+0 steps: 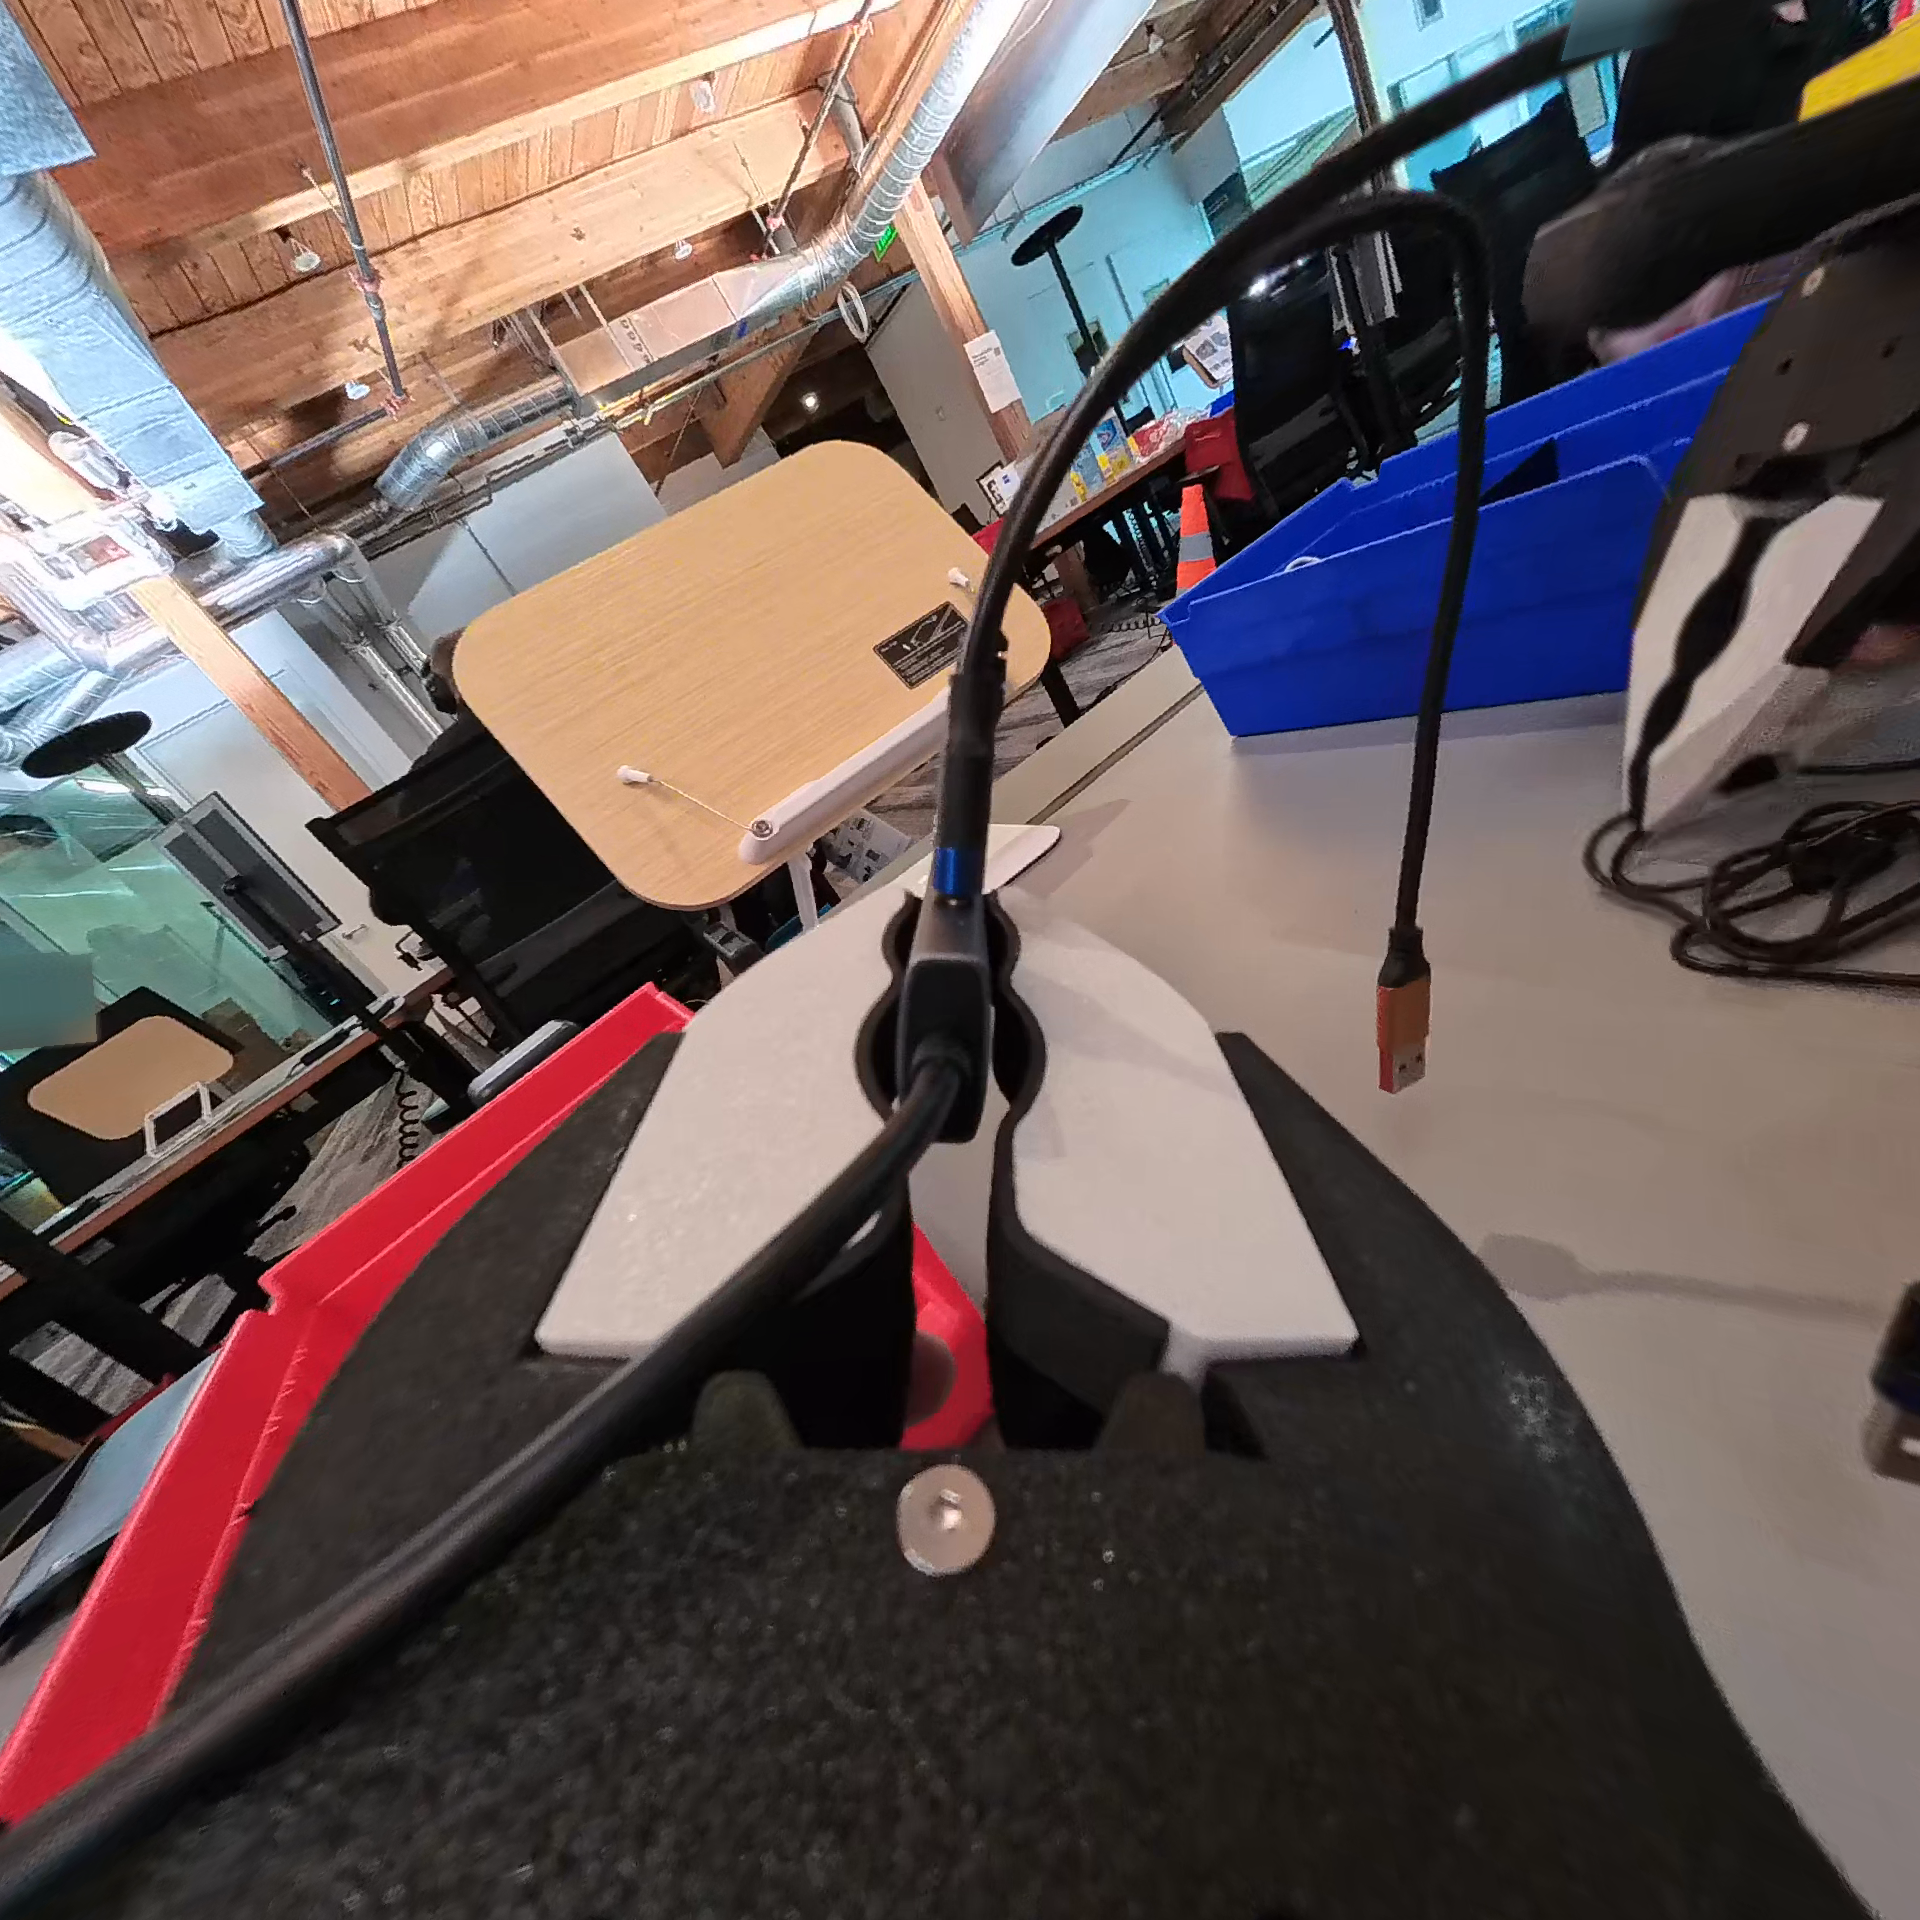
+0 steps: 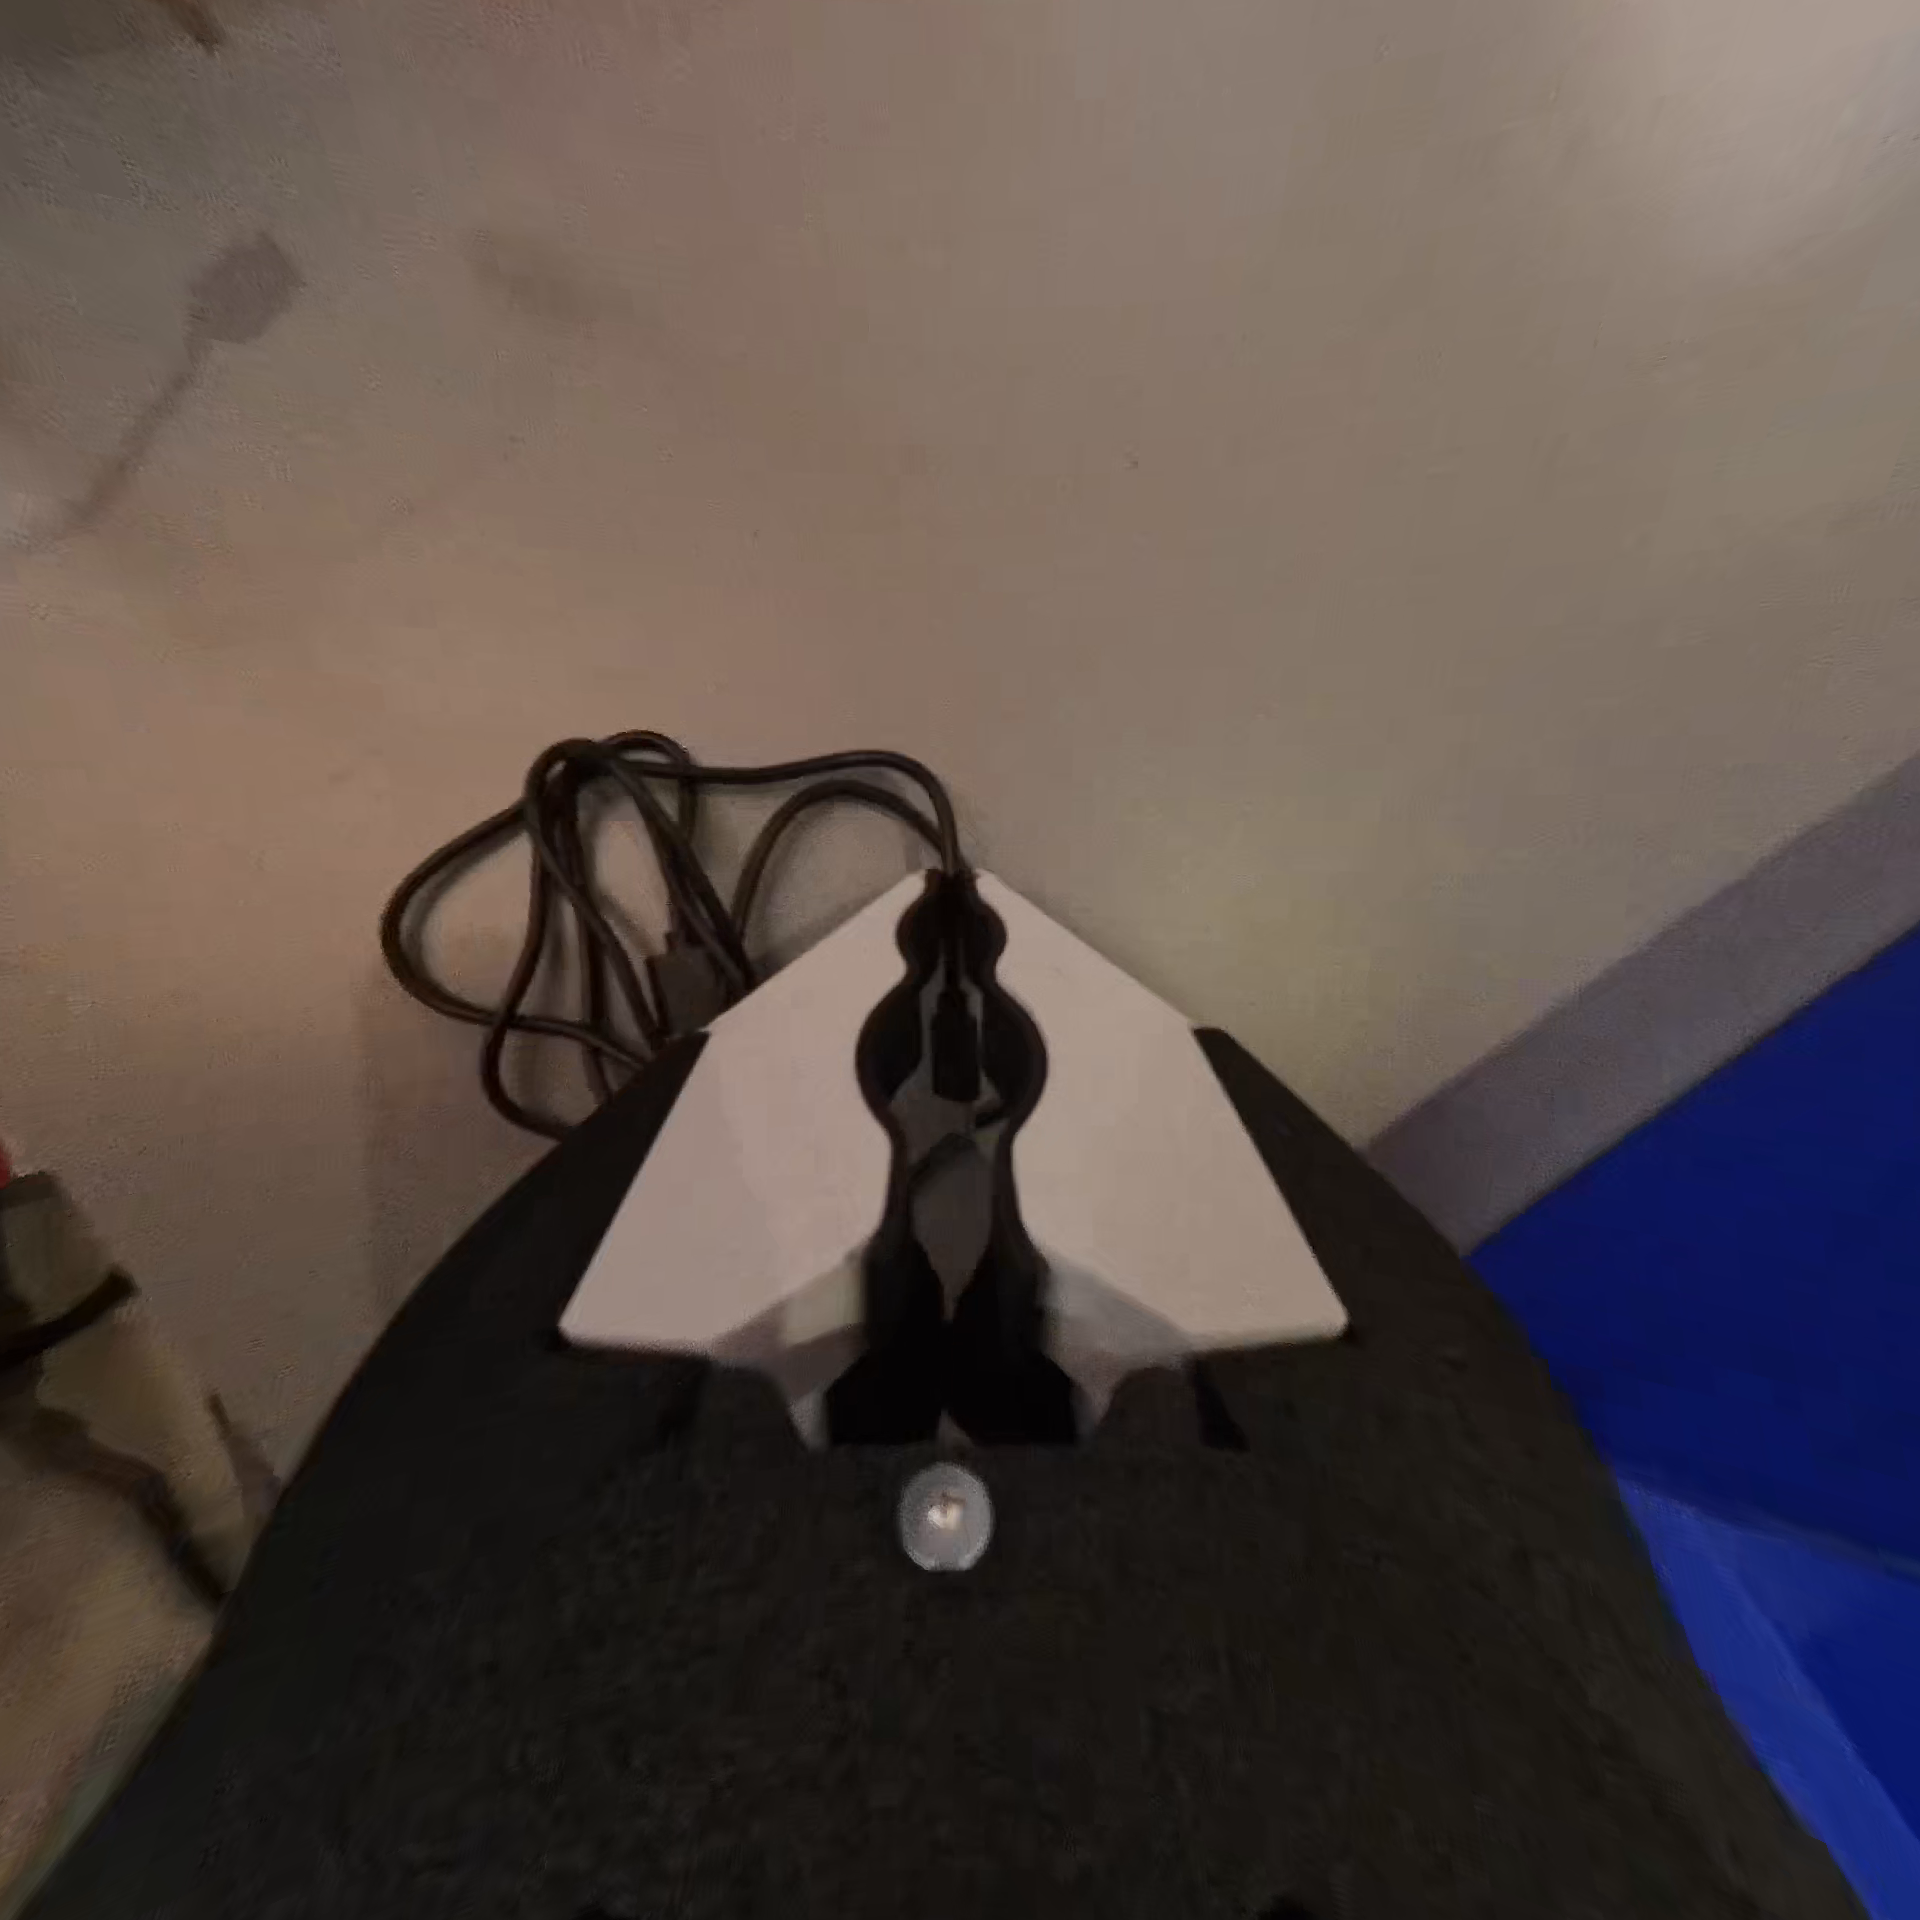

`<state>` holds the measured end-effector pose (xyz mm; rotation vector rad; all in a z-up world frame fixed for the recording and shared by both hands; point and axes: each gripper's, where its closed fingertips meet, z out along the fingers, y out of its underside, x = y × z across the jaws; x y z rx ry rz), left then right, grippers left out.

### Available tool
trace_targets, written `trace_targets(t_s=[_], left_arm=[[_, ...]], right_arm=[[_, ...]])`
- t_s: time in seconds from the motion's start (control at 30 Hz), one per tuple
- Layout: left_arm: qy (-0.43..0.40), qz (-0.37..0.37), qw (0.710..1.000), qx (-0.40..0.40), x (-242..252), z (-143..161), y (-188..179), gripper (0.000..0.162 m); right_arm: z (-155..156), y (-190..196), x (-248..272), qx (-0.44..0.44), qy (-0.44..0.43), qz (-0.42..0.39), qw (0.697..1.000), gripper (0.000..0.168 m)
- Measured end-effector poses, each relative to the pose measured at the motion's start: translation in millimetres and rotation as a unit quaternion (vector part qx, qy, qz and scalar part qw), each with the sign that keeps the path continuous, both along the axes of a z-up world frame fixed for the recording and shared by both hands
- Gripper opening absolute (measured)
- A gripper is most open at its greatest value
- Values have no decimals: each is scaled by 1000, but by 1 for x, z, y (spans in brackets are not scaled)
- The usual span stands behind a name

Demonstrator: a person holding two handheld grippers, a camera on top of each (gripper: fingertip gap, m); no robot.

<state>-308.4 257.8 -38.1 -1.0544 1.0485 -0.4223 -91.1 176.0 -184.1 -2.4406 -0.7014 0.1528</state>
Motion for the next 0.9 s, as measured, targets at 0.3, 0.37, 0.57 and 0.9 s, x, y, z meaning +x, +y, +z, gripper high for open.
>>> trace_targets(t_s=[0.3,0.37,0.57,0.9], left_arm=[[-5,5,1000,-3,-4,2,1,10],[-4,6,1000,-2,-4,2,0,10],[0,4,1000,-2,-3,1,-1,10],[-5,8,1000,-9,-6,2,1,10]], right_arm=[[157,27,48,381,-145,-136,903,1],[117,23,50,259,-115,-158,946,1],[18,-25,-10,-69,54,-91,992,1],[54,-27,-129,-144,477,-8,867,17]])
